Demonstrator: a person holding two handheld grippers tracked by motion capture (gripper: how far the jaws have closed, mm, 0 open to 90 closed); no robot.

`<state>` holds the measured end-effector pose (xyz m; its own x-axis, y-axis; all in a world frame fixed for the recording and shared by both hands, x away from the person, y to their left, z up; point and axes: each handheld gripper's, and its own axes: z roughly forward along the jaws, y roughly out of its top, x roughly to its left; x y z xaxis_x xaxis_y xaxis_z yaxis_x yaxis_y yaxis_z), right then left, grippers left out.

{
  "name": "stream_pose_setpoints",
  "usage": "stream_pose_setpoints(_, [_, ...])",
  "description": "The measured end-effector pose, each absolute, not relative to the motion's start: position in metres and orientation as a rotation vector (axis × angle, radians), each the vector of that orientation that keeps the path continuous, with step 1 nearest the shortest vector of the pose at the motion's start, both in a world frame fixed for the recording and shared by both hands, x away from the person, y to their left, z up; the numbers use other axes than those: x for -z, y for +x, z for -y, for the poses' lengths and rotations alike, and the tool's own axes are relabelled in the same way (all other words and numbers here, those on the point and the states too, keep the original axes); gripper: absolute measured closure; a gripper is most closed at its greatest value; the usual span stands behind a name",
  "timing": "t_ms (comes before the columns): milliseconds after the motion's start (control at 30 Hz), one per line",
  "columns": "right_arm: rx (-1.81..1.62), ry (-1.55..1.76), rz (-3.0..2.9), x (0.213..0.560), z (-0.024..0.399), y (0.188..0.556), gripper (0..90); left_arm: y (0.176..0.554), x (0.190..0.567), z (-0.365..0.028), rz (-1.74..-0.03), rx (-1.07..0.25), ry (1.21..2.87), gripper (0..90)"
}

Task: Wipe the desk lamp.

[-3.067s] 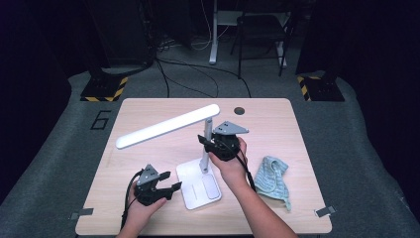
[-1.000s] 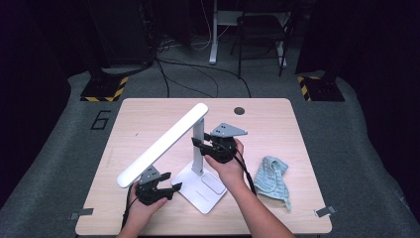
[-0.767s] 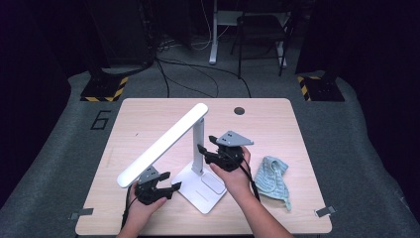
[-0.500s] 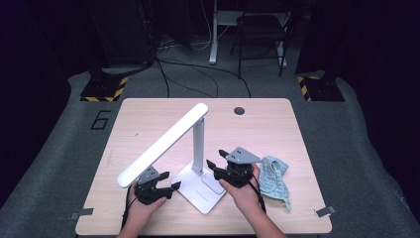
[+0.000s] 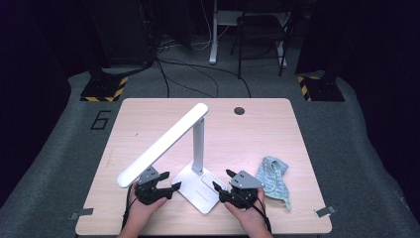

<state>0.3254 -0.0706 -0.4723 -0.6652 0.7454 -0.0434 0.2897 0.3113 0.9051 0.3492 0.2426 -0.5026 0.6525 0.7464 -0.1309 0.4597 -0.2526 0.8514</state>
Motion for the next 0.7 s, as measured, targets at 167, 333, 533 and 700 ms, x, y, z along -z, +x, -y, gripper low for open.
stream_pose_setpoints(167, [-1.294, 0.96, -2.156, 0.488, 0.073, 0.324, 40.0, 0.35, 0.504, -0.243, -0.961, -0.361, 1.897, 34.7])
stream_pose_setpoints(333, [-1.233, 0.982, -2.178, 0.499, 0.072, 0.325, 41.0, 0.351, 0.506, -0.243, -0.967, -0.357, 1.898, 34.6])
stream_pose_setpoints(533, [-1.187, 0.988, -2.208, 0.51, 0.071, 0.328, 41.9, 0.354, 0.507, -0.241, -0.959, -0.362, 1.904, 34.5])
stream_pose_setpoints(700, [-1.195, 1.029, -2.231, 0.517, 0.069, 0.332, 42.7, 0.354, 0.506, -0.241, -0.949, -0.355, 1.924, 34.6])
